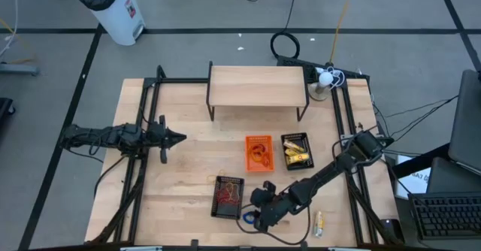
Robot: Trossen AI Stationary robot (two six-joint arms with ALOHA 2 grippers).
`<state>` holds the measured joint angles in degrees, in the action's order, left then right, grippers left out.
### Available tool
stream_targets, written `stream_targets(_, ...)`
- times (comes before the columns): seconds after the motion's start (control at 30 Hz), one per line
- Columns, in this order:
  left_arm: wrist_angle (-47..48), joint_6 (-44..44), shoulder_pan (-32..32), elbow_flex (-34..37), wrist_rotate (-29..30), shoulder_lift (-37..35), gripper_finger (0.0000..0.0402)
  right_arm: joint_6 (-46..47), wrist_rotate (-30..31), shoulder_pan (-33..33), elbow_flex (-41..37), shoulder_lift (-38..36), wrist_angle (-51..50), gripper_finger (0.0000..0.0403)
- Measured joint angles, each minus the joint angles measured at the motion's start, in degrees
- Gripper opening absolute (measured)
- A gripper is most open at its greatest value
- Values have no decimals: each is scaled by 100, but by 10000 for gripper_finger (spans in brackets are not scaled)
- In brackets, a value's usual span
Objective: Pick & Place Office Desk Supplies
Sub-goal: Put the blue spring keychain into the orange bin
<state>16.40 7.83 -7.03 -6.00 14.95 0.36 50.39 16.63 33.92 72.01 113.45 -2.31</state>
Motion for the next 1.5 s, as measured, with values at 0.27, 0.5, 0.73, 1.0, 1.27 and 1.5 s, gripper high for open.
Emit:
stream_targets(0.27, 2, 1, 0, 0, -12, 0, 21, 15, -26, 169, 0, -2, 79, 176)
stream_targets(0.5, 0, -8, 0, 0, -10, 0, 21, -30, -12, 265, 4, 131, 83, 166)
stream_targets(0.73, 0, 6, 0, -2, -1, 0, 21, -63, 5, 185, 12, 403, 64, 165)
stream_targets(1.0, -2, 21, 0, -2, 3, 0, 21, -240, 161, 96, 15, 437, -113, 164)
stream_targets(1.27, -1, 14, -1, -2, 6, 0, 21, 44, 380, 19, 20, 446, -993, 143)
stream_targets(1.5, -2, 12, 0, -2, 7, 0, 21, 336, 502, 24, 11, 450, -1566, 107)
